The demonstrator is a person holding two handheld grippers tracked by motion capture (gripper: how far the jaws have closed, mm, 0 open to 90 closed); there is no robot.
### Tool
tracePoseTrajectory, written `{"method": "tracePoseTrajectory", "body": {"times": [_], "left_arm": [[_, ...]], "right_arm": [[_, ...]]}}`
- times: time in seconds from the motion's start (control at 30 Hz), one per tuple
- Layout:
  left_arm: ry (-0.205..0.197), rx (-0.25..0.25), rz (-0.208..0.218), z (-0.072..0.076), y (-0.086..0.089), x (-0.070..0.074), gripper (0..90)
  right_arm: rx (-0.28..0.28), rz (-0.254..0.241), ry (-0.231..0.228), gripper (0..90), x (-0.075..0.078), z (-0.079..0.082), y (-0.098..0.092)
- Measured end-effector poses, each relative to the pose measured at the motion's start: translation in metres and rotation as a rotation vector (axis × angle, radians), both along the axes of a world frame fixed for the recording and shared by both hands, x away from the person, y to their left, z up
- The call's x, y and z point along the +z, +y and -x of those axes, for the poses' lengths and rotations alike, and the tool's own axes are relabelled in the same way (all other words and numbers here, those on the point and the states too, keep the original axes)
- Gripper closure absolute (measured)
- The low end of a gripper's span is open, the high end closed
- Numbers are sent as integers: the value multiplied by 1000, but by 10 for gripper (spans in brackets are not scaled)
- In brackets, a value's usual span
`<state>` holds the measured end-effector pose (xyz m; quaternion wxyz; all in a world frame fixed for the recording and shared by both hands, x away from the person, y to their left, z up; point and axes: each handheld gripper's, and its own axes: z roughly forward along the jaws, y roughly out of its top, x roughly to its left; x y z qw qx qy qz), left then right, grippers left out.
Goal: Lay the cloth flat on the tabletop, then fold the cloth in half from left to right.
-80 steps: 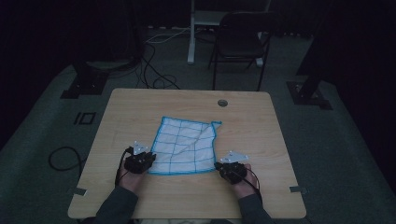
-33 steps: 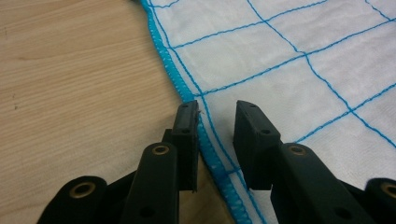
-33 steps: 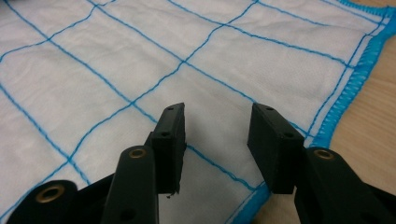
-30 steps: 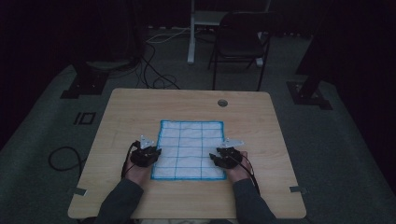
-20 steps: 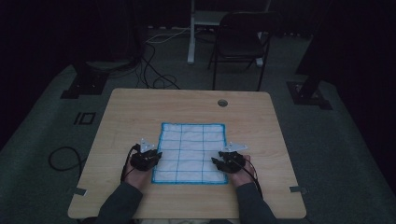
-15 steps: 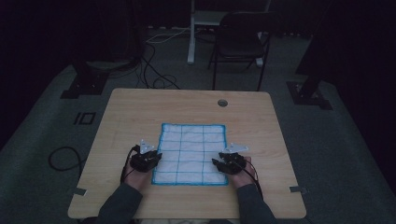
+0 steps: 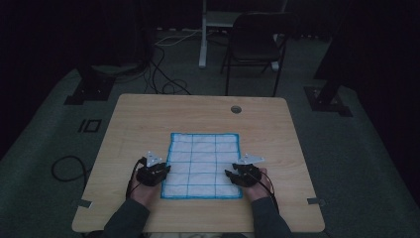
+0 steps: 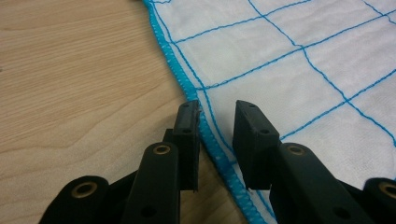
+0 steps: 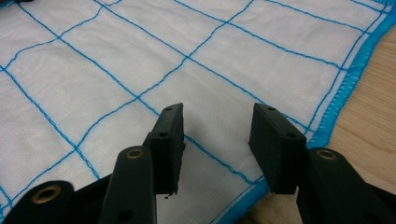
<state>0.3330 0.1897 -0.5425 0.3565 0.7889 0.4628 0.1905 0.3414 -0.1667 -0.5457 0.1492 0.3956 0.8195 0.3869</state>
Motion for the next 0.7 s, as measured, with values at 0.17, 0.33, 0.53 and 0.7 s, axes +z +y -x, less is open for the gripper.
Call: {"method": "tracePoseTrajectory", "body": {"times": [0.17,0.33,0.53,0.7], "left_arm": [[1,2,4,1,0,0,717],[-1,23,-8,1,0,1,667],[1,50,5,-4,1,1,584],[1,69,4,-10,-1,0,532]], "right_arm": [[-1,-3,2,542,0,0,0],[1,-5,5,534,0,0,0],[3,-6,8,526,0,0,0],[2,-5,6,517,0,0,1]]}}
